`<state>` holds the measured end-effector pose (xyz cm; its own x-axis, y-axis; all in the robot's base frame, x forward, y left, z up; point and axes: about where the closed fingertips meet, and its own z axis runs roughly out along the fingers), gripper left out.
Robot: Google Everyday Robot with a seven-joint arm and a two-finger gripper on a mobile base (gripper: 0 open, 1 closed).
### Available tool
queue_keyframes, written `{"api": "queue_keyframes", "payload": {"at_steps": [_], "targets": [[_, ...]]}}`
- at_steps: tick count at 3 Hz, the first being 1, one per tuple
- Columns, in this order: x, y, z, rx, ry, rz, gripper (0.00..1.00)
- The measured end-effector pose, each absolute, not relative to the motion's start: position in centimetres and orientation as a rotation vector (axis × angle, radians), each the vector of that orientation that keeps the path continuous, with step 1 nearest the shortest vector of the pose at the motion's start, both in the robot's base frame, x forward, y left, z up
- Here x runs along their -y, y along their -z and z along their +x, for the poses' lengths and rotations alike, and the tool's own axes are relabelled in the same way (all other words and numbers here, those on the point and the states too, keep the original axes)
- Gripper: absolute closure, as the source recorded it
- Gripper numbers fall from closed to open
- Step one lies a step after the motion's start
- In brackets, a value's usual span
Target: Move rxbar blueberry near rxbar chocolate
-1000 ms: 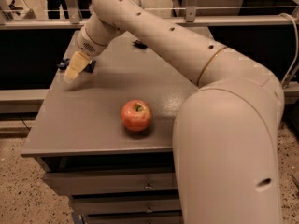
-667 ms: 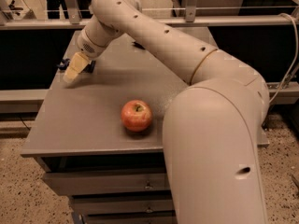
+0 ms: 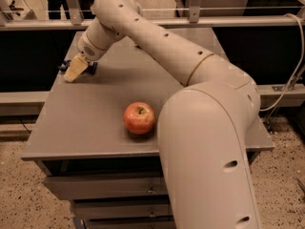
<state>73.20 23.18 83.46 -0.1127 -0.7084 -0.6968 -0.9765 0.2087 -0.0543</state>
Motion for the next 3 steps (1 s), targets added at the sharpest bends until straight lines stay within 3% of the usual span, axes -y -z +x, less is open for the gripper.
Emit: {"api": "queue_keyframes", "payload": {"at_steps": [2,3], "targets": [[-23.19,-83.19,73.16,-1.903,-0.601,-1.552,0.87],[-23.19,-83.35,73.16,-1.903,-0.601,-1.552,1.00]]}}
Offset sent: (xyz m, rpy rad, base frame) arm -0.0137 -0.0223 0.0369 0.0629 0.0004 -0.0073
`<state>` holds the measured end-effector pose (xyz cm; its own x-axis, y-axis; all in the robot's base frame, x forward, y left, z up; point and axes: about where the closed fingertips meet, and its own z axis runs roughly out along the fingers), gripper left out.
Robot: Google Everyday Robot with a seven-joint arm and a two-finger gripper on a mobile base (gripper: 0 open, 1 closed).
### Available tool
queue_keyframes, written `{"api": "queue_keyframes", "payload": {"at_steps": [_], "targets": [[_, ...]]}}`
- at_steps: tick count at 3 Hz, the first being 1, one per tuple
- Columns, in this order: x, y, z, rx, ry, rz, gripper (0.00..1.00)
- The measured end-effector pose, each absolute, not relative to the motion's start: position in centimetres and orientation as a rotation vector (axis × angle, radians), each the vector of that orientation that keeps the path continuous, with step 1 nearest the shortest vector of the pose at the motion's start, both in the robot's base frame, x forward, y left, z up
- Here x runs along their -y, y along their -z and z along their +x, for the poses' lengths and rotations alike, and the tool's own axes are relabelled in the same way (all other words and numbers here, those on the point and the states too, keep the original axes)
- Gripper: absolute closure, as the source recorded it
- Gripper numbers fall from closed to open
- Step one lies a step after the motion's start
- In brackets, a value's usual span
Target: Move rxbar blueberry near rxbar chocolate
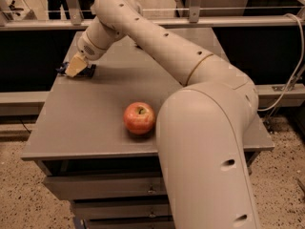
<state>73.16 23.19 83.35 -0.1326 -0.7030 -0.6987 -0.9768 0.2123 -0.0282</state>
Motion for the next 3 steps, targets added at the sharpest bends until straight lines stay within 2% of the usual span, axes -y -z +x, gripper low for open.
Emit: {"api": "queue_keyframes", "payload": {"at_steps": [3], "targets": [[-23.18,-83.43,73.15,-1.903,-0.601,-1.552,1.00]]}}
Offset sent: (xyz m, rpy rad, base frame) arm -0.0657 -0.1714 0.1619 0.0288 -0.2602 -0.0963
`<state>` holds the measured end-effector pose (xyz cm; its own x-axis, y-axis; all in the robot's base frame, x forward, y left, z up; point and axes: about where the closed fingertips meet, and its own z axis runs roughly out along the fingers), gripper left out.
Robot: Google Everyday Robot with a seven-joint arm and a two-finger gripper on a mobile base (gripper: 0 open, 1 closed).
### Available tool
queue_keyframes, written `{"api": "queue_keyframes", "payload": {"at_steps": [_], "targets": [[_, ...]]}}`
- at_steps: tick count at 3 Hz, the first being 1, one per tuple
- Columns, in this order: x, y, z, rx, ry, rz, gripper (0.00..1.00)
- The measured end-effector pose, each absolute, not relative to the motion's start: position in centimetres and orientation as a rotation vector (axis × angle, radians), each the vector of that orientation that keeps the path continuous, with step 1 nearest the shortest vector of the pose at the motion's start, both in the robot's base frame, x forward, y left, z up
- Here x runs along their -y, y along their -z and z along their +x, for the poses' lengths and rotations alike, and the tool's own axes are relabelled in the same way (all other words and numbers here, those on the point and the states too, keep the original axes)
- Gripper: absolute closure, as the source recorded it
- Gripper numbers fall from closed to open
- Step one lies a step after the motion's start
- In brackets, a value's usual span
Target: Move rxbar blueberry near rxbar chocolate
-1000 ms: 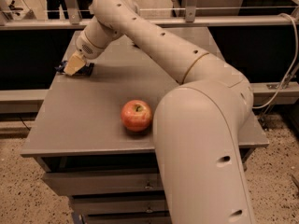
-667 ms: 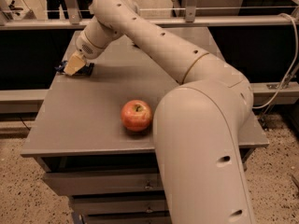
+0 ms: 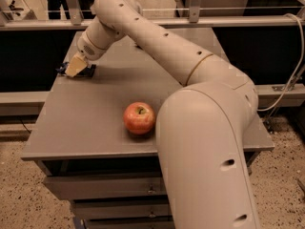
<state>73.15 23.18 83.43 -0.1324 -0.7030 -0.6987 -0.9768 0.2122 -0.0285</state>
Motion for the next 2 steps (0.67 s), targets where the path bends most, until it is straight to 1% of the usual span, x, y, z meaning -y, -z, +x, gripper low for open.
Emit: {"api": "queue_keyframes", "payload": {"at_steps": [2], "targets": [[-23.18,-83.47,73.15,-1.903,-0.601,-1.552,1.00]]}}
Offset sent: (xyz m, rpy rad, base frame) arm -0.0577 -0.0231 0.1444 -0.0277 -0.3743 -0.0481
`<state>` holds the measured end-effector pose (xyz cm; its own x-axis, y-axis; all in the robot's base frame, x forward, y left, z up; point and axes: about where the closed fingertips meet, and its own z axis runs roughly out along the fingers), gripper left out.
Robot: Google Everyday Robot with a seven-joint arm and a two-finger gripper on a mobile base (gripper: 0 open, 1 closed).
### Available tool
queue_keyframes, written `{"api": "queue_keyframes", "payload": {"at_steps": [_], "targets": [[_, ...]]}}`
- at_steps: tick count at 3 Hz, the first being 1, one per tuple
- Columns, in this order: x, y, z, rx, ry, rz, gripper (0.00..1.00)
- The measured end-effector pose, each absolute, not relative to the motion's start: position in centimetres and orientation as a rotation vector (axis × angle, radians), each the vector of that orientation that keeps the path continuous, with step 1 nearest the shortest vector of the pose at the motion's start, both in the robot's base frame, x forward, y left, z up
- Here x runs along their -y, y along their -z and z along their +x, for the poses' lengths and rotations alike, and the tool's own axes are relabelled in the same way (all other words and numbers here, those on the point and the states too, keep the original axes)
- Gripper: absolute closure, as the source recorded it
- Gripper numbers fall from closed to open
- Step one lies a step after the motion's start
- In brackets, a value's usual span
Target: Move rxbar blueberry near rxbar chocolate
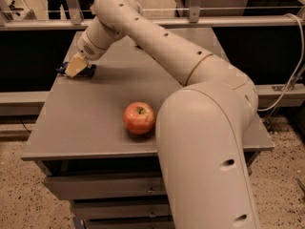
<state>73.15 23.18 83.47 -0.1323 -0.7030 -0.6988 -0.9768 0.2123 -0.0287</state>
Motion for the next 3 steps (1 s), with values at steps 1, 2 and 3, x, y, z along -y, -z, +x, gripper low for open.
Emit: {"api": "queue_keyframes", "payload": {"at_steps": [1,2,3], "targets": [[-22.7,-86.0,71.7,-1.870,-0.529,-1.540,1.00],[-22.7,-87.7,69.4,-1.839,-0.477,-1.569,0.82],[-22.9,-87.5,69.4,-1.840,-0.478,-1.572,0.59]]}}
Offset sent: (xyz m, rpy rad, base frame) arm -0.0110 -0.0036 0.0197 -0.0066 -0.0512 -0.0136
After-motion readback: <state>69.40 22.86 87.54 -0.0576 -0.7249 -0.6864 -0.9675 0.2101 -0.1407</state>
